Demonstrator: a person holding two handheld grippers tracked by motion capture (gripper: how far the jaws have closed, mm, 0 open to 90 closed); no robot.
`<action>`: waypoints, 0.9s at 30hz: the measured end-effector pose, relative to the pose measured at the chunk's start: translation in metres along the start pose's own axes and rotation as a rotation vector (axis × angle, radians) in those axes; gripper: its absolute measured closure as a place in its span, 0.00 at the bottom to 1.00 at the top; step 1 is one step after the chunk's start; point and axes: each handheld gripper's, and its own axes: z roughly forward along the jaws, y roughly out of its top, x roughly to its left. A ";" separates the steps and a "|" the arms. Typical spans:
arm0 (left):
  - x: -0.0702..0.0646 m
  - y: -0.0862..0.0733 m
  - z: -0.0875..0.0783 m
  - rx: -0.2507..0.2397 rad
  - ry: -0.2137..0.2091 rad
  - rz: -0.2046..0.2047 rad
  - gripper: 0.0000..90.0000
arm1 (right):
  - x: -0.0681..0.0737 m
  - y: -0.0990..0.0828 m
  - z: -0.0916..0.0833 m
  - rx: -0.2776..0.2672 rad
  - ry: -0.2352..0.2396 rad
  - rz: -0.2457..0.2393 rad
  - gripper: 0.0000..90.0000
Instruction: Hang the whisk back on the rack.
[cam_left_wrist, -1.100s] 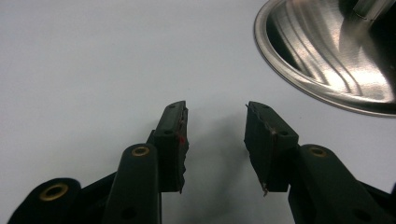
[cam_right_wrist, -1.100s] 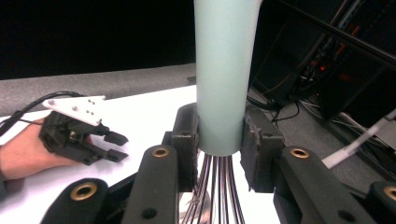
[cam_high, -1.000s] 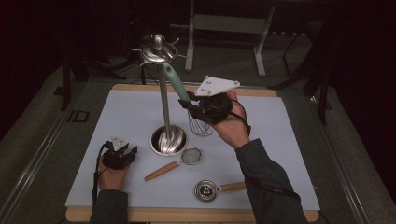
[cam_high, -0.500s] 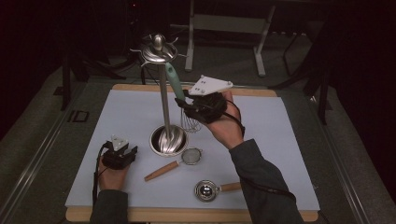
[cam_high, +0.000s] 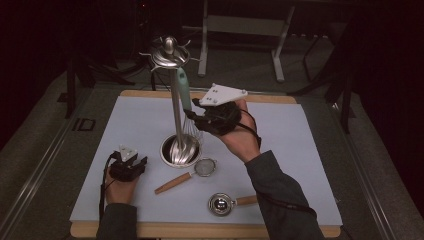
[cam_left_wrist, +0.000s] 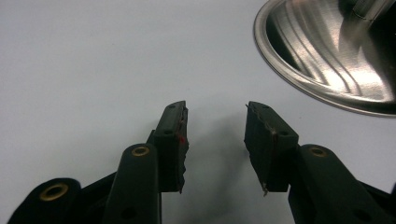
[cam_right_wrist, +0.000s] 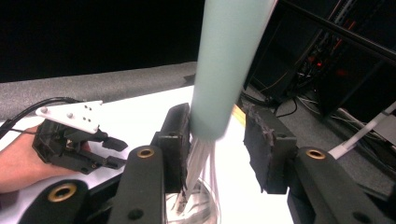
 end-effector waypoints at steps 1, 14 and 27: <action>0.000 0.000 0.000 0.000 0.000 0.000 0.66 | 0.000 0.000 0.000 -0.001 0.000 0.000 0.67; 0.000 0.000 0.000 0.000 0.002 0.000 0.66 | -0.001 -0.005 -0.004 0.010 0.006 -0.006 0.66; 0.000 0.000 0.000 0.003 0.003 0.006 0.66 | -0.012 -0.019 -0.015 0.051 -0.026 -0.003 0.66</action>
